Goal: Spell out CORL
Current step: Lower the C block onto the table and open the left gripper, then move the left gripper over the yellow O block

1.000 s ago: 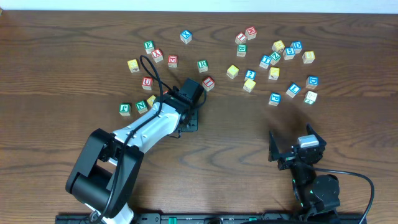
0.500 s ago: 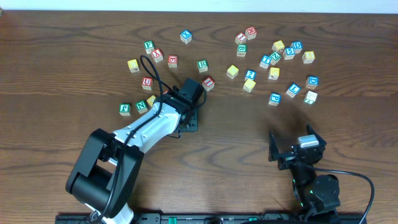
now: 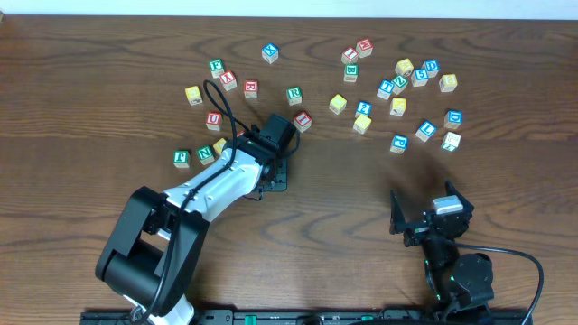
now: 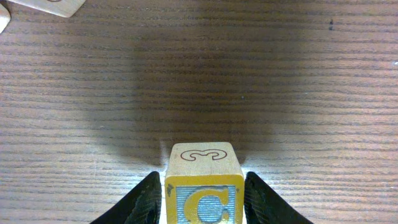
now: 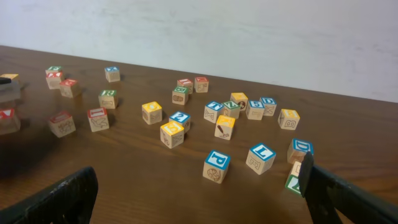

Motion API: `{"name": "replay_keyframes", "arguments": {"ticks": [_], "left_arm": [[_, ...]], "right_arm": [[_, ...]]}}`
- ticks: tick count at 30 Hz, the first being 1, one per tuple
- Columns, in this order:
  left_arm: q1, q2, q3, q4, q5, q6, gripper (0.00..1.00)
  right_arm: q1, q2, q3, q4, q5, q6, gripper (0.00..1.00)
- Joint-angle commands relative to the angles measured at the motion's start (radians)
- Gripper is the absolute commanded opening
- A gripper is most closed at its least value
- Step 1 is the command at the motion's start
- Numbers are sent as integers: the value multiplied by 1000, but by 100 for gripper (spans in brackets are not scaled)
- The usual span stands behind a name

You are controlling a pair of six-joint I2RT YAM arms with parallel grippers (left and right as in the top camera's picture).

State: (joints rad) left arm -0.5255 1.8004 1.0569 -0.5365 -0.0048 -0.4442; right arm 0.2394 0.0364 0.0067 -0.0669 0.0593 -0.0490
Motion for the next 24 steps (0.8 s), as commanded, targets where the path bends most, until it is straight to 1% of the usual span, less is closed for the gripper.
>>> {"name": "replay_keyframes", "arguments": {"ticks": [1, 5, 8, 11, 15, 20, 24], "left_arm": [[3, 16, -6, 0, -2, 3, 42], [3, 15, 2, -4, -2, 7, 42], [3, 8, 45, -39, -2, 42, 42], [3, -10, 64, -53, -2, 51, 42], [3, -77, 70, -60, -2, 52, 47], [3, -182, 71, -85, -3, 69, 48], [3, -307, 71, -96, -15, 74, 48]], "right_arm": [[-6, -5, -1, -4, 1, -12, 99], [-6, -5, -1, -4, 1, -12, 99], [-6, -5, -1, -4, 1, -12, 99], [-6, -5, -1, -4, 1, -12, 99], [-6, -5, -1, -4, 1, -12, 99], [-6, -5, -1, -4, 1, -12, 99], [-6, -5, -1, -4, 1, -12, 99]]}}
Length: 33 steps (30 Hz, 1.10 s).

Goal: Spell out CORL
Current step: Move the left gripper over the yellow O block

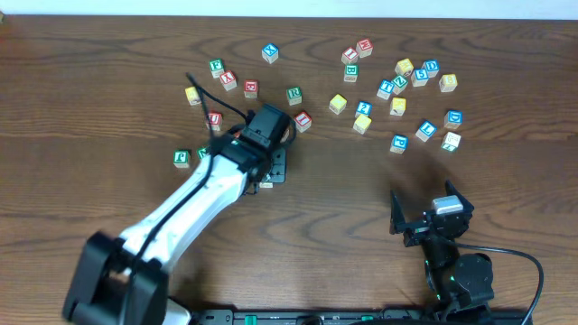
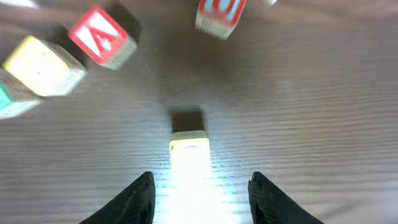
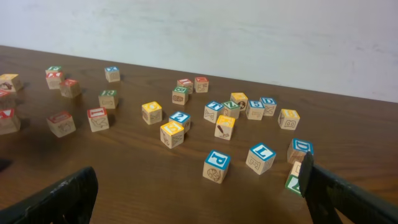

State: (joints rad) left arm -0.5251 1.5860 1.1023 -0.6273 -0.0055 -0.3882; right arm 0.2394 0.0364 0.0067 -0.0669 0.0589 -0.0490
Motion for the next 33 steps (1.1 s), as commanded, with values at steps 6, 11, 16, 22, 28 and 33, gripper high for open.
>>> {"name": "replay_keyframes", "arguments": {"ticks": [6, 11, 16, 22, 28, 33], "left_arm": [[3, -237, 25, -32, -174, -81, 52], [3, -247, 25, -69, -286, -243, 62], [35, -192, 26, -76, -303, -416, 64], [156, -53, 81, -92, -216, -459, 67], [210, 105, 184, -120, -177, -459, 67], [210, 176, 192, -119, -178, -464, 67]], "right_arm": [[-6, -5, -1, -4, 2, -12, 99], [-6, -5, -1, -4, 2, -12, 99], [-6, -5, -1, -4, 2, -12, 99], [-6, -5, -1, -4, 2, -12, 99], [-6, -5, -1, -4, 2, -12, 99], [-6, -5, -1, -4, 2, -12, 99]]}}
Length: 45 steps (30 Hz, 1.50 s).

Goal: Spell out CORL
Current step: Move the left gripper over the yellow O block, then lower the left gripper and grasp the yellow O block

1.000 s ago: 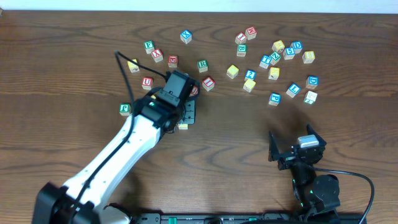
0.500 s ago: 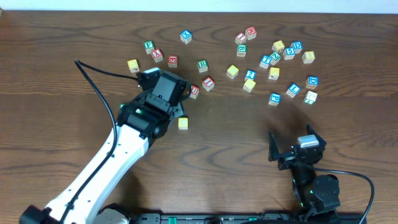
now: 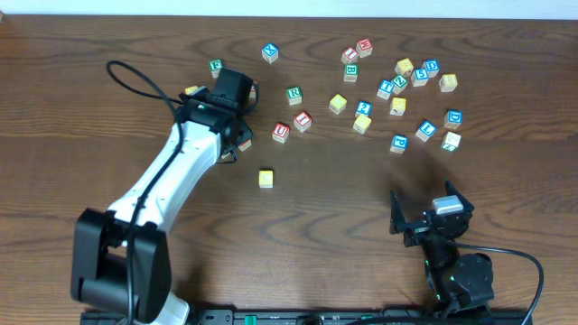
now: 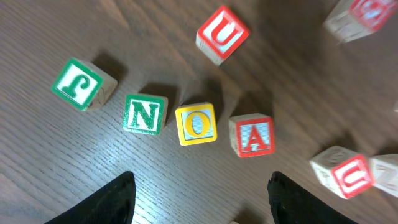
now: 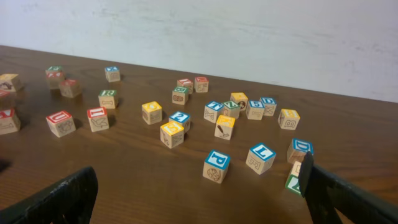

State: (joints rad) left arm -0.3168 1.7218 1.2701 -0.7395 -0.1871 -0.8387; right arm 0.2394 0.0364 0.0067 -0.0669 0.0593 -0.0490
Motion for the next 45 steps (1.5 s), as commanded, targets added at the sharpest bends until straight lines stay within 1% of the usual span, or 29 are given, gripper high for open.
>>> {"name": "replay_keyframes", "arguments": {"ticks": [1, 3, 8, 17, 26, 39, 45], "left_arm": [[2, 50, 24, -4, 3, -13, 67], [2, 68, 24, 2, 3, -16, 67], [2, 82, 24, 10, -10, -65, 67], [2, 92, 23, 30, -35, -64, 67], [2, 175, 22, 40, -34, -64, 67], [2, 181, 16, 129, -34, -53, 67], [2, 181, 13, 129, -35, -53, 67]], "right_arm": [[-6, -5, -1, -4, 1, -12, 99], [-6, -5, -1, -4, 2, -12, 99], [-6, -5, -1, -4, 1, -12, 99], [-6, -5, -1, -4, 1, -12, 99], [-6, -5, -1, -4, 2, -12, 99], [-6, -5, -1, -4, 1, -12, 99], [-6, -5, -1, -4, 1, -12, 99]]}}
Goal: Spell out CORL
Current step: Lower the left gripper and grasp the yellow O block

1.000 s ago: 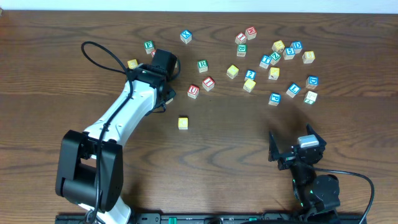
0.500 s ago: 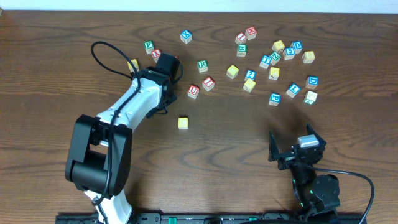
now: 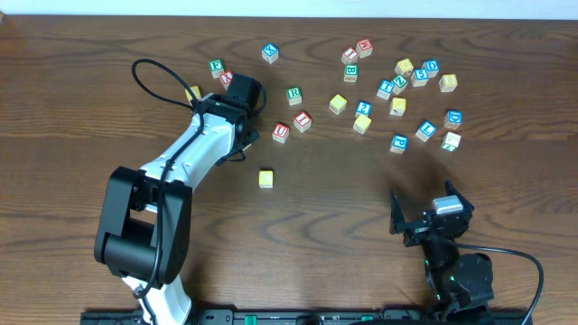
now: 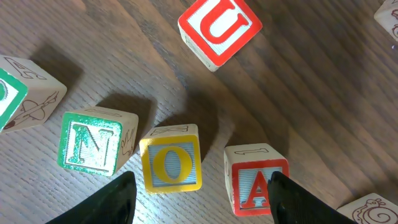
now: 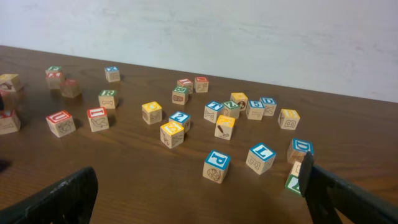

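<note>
The yellow C block (image 3: 265,178) stands alone in mid-table. My left gripper (image 3: 237,134) hangs open over the left cluster. In the left wrist view, my left gripper (image 4: 202,202) has its fingers wide apart above the yellow O block (image 4: 170,166), with nothing held. The O block lies between a green N block (image 4: 92,142) and a red A block (image 4: 257,180). A green R block (image 3: 294,94) and a blue L block (image 3: 425,129) sit among the scattered blocks. My right gripper (image 3: 423,206) rests open near the front right.
A red U block (image 4: 219,28) lies just beyond the O block. Several more letter blocks are strewn across the far half of the table, including a blue P block (image 5: 216,167) beside the L block (image 5: 261,157). The table's far edge meets a white wall.
My left gripper has come lower over the N, O and A blocks, which now fill more of its view. It stays open. The C block and right arm have not moved.
My left gripper was shut on the yellow C block at mid-table. Then it stood open just above that block, left on the table. Then it was over the left cluster, open above N, O and A, and now sits closer to the O block.
</note>
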Motion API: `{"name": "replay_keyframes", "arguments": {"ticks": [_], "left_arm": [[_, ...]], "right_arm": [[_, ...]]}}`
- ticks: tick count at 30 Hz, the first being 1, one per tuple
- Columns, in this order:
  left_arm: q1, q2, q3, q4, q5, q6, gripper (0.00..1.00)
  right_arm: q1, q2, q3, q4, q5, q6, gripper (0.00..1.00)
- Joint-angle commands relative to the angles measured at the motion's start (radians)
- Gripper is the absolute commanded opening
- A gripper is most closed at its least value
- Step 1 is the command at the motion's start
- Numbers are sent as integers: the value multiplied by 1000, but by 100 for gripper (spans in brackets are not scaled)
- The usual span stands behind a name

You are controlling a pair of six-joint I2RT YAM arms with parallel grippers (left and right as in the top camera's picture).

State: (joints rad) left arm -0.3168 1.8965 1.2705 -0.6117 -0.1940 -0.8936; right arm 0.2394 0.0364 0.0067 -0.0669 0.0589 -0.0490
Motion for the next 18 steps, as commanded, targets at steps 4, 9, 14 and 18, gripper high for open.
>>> {"name": "replay_keyframes", "arguments": {"ticks": [4, 9, 14, 18], "left_arm": [[2, 6, 3, 0, -35, 2, 66], [3, 6, 3, 0, -39, 2, 57], [3, 6, 3, 0, -43, 2, 45], [3, 6, 3, -4, -58, 2, 41]], "right_arm": [[-6, -5, -1, -4, 2, -12, 99], [-6, -5, -1, -4, 2, -12, 99], [-6, -5, -1, -4, 2, -12, 99], [-6, -5, -1, -4, 2, -12, 99]]}}
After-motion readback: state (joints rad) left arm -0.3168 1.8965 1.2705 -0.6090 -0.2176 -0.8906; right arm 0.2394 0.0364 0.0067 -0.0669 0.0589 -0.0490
